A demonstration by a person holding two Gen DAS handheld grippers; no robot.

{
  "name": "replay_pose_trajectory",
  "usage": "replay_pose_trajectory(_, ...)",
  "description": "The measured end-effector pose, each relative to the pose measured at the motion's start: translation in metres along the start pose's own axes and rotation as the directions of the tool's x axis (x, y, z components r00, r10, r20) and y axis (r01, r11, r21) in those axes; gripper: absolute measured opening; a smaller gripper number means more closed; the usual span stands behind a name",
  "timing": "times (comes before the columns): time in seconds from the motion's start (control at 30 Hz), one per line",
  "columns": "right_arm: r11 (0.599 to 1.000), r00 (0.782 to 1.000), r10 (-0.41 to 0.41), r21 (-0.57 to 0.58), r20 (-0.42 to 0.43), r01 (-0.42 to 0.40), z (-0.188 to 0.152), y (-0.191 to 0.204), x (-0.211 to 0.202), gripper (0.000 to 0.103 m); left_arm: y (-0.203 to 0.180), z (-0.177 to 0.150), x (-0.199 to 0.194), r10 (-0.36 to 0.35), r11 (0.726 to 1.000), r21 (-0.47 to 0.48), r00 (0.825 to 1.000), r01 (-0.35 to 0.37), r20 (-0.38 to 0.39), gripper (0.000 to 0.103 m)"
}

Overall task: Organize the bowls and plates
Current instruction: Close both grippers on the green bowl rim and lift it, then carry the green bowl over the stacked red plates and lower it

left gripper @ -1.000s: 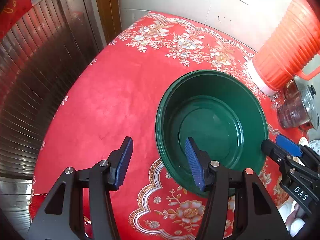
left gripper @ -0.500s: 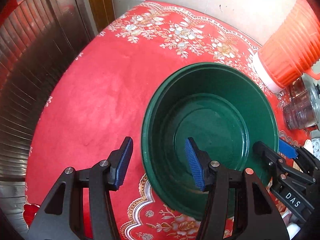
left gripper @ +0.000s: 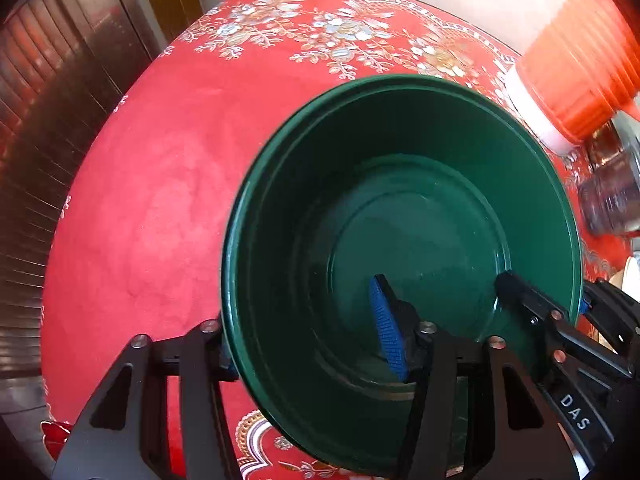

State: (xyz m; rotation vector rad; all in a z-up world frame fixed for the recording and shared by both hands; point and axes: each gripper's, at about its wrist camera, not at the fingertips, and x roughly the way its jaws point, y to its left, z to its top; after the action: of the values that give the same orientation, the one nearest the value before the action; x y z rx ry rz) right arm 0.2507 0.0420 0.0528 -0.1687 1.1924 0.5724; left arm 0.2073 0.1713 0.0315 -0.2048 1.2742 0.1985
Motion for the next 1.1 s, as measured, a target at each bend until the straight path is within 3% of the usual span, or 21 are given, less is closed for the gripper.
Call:
replay_pose_trajectory(0.07, 0.999, 1.000, -0.026, -0.029, 0.013, 0.026, -0.001, 0.005, -0.003, 0.022, 0.000, -0.001, -0.001, -0.004, 1.000, -0.003, 1.000, 0.004, -0.003, 0.041)
replay_pose_trajectory(0.2, 0.998, 0.999, -0.041, -0.038, 0.031, 0.042, -0.003, 0.003, -0.009, 0.022, 0.005, -0.005, -0.010, 0.010, 1.000, -0.018, 1.000, -0.010, 0.010, 0.020)
replay_pose_trajectory(0.43, 0.994, 0.993, -0.080, -0.062, 0.086, 0.085, -0.007, 0.006, -0.032, 0.023, 0.000, -0.023, -0.026, -0.005, 1.000, -0.002, 0.999, 0.005, 0.033, 0.020)
replay_pose_trajectory(1.1, 0.992, 0.989, -0.054, -0.104, 0.137, 0.068, -0.034, 0.039, -0.079, 0.026, 0.024, -0.063, -0.083, -0.036, 0.999, -0.038, 0.996, 0.039, 0.083, 0.020)
